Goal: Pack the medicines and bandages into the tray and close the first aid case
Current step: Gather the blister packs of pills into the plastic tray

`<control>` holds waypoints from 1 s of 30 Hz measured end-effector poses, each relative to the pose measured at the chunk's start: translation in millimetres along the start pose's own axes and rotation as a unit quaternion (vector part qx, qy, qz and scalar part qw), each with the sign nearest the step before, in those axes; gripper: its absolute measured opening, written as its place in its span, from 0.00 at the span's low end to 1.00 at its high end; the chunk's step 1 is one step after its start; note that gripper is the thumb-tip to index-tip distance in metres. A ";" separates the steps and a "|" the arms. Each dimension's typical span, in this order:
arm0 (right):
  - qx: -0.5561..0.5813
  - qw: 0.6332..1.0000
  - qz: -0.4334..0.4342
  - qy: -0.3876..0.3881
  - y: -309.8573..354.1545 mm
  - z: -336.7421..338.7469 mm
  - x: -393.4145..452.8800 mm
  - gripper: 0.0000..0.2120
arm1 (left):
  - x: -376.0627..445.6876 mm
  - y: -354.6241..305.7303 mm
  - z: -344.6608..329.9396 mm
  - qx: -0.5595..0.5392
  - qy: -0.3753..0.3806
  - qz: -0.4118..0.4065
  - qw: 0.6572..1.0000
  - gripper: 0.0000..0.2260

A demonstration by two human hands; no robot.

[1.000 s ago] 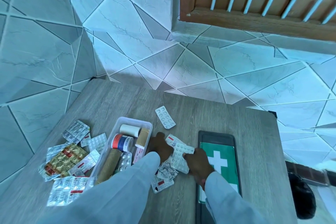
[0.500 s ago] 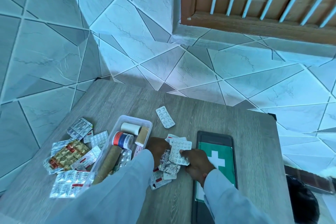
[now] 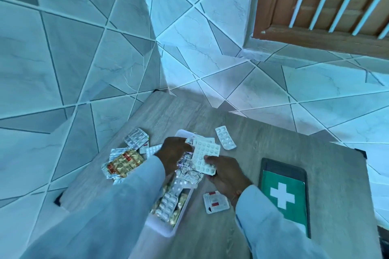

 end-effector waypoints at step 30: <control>-0.447 0.806 0.259 -0.288 -46.4 -6.0 -69.7 0.07 | 17.1 33.5 53.8 0.469 0.157 -0.252 0.832 0.12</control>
Point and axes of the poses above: each hand's wrist, its own x-axis towards the middle knuckle, its own z-axis out of the back of the hand, y = z × x, the point moved 5 cm from there along x, towards the middle knuckle, and after that the axes turned 9 degrees about -y, right-handed, at the moved point
